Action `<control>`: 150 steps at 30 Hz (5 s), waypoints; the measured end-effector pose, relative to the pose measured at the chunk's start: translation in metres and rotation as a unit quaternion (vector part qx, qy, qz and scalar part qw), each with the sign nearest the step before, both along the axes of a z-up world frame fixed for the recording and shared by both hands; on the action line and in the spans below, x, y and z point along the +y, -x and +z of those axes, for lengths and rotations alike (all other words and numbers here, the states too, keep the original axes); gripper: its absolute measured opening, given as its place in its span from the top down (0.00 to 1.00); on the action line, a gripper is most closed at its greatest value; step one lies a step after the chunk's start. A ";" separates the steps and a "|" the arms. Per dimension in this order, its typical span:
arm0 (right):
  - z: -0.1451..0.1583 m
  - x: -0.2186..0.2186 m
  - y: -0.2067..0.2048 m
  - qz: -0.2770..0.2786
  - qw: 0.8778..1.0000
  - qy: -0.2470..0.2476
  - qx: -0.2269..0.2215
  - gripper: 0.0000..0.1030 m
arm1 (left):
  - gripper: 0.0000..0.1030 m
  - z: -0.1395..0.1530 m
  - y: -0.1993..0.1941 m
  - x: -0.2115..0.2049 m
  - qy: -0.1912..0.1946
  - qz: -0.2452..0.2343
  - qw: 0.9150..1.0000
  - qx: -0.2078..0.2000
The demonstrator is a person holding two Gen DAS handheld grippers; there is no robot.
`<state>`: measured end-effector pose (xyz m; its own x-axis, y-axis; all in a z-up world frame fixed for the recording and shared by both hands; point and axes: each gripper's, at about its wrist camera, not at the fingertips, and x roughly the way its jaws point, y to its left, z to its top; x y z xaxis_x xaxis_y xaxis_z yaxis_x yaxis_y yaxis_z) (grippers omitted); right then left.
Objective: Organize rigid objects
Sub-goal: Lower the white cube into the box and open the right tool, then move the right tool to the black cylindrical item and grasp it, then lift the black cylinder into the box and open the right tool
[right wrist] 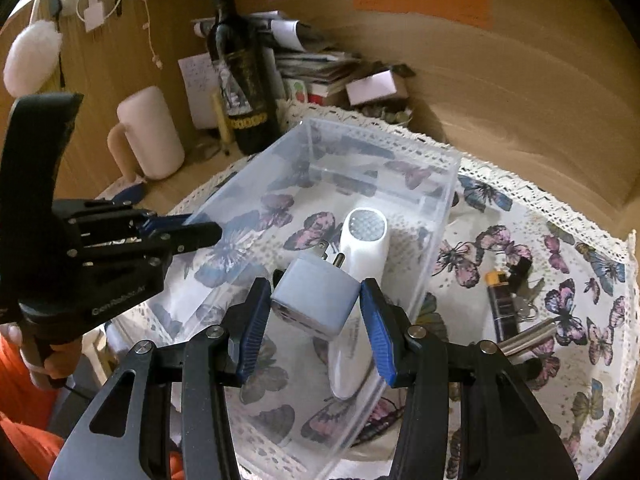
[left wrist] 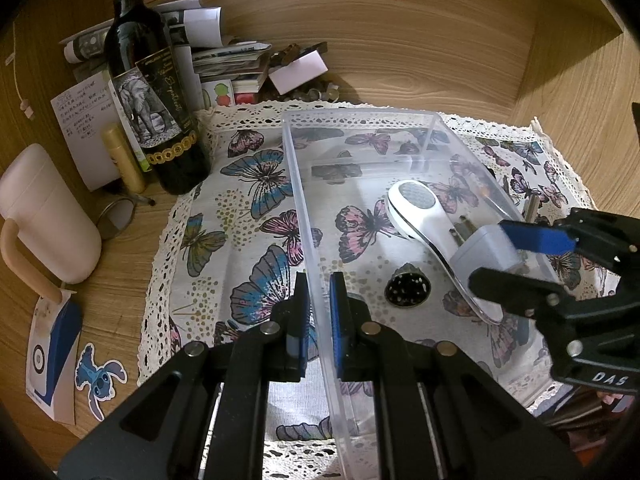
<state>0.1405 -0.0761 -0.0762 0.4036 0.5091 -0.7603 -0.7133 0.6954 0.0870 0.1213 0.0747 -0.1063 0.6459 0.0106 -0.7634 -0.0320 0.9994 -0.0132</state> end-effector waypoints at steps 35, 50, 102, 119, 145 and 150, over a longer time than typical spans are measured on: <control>0.039 -0.110 -0.002 -0.160 0.985 -0.026 -0.057 0.35 | 0.91 -0.004 -0.006 0.017 0.091 0.017 0.995 0.025; -0.027 -0.154 -0.020 -0.232 0.972 0.023 0.027 0.35 | 0.91 -0.004 -0.006 0.019 0.090 0.016 0.995 0.026; -0.037 -0.133 -0.036 -0.205 0.977 0.040 0.041 0.71 | 0.91 -0.002 -0.005 0.017 0.083 0.012 0.996 0.020; -0.003 -0.112 -0.020 -0.181 0.983 -0.008 -0.014 0.80 | 0.91 0.009 -0.014 0.002 -0.001 0.013 1.000 0.009; 0.006 -0.008 0.007 -0.003 1.000 -0.031 0.003 0.80 | 0.91 0.005 -0.019 0.001 -0.004 0.017 1.000 0.015; -0.010 0.007 0.003 0.010 0.999 -0.019 0.028 0.80 | 0.91 0.004 -0.019 0.002 -0.003 0.015 1.000 0.015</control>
